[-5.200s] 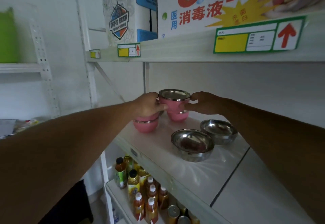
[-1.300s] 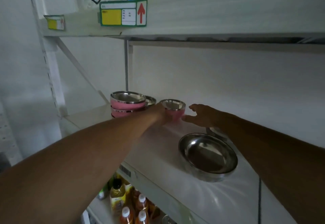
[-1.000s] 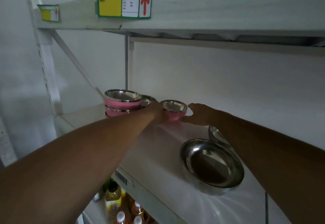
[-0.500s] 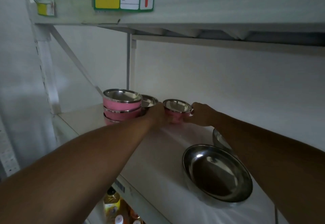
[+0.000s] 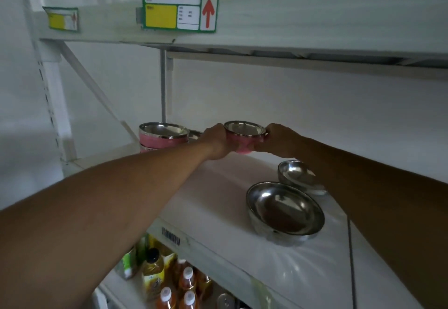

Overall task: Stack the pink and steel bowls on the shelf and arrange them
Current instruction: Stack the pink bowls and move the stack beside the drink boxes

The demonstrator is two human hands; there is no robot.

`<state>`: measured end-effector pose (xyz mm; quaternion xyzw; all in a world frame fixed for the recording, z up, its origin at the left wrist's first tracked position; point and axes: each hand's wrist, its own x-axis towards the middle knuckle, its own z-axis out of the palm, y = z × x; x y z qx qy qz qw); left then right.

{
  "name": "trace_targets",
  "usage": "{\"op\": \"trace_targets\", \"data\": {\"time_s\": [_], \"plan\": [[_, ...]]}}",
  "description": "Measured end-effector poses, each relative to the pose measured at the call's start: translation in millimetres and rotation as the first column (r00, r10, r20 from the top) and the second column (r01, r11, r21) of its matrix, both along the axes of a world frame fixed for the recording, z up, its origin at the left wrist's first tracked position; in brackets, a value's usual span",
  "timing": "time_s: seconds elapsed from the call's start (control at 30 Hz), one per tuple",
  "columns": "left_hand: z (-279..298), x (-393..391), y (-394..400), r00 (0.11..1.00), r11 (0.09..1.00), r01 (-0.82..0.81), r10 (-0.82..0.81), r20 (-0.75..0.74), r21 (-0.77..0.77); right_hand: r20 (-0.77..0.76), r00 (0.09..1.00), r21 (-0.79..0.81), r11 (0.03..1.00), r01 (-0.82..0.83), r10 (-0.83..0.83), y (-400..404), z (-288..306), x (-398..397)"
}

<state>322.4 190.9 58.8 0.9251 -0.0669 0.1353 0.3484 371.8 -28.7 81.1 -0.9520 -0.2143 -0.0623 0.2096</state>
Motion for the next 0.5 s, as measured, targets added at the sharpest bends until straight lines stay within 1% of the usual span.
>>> {"op": "trace_targets", "data": {"time_s": [0.07, 0.2, 0.37, 0.5], "plan": [[3.8, -11.7, -0.9, 1.0, 1.0, 0.005, -0.005, 0.006, 0.004, 0.003, 1.0, 0.028, 1.0, -0.012, 0.012, -3.7, 4.3, -12.4], [12.4, -42.2, -1.1, 0.999, 0.997, -0.053, 0.052, 0.009, 0.058, 0.014, 0.999, 0.044, 0.998, -0.044, 0.043, -5.9, 11.2, -43.4], [21.9, -95.8, 2.5, 0.995, 0.993, -0.101, 0.1, 0.022, 0.065, 0.019, 0.997, 0.061, 0.996, -0.069, 0.068, -3.7, 16.4, -83.4], [16.9, -143.6, -2.2, 0.996, 0.995, -0.09, 0.09, 0.0, 0.048, 0.005, 0.995, 0.075, 0.992, -0.105, 0.104, -0.4, 12.8, -114.4]]}}
